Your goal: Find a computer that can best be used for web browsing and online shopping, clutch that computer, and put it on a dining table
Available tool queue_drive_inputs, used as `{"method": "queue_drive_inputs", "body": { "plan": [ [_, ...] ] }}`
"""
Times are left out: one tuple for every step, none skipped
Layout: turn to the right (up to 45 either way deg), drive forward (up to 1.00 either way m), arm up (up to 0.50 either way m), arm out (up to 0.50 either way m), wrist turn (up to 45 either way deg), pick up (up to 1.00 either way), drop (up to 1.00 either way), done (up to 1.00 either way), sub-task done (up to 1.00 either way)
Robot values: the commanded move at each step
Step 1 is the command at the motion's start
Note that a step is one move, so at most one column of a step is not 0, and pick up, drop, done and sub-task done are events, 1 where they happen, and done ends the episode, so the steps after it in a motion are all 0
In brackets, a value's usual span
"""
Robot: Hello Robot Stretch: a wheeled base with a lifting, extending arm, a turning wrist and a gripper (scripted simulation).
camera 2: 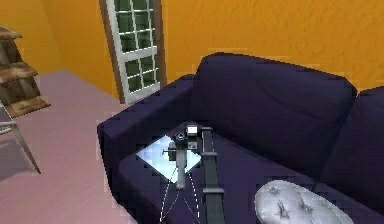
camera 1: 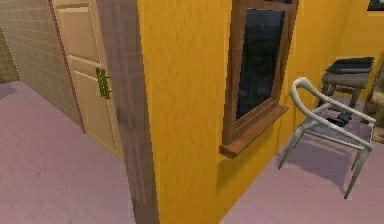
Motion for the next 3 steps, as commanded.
{"method": "queue_drive_inputs", "body": {
  "plan": [
    [0.0, 0.00, 0.00, 0.00, 45.0, 0.00, 0.00, 0.00, 0.00],
    [0.0, 0.00, 0.00, 0.00, 45.0, 0.00, 0.00, 0.00, 0.00],
    [0.0, 0.00, 0.00, 0.00, 45.0, 0.00, 0.00, 0.00, 0.00]
  ]
}}
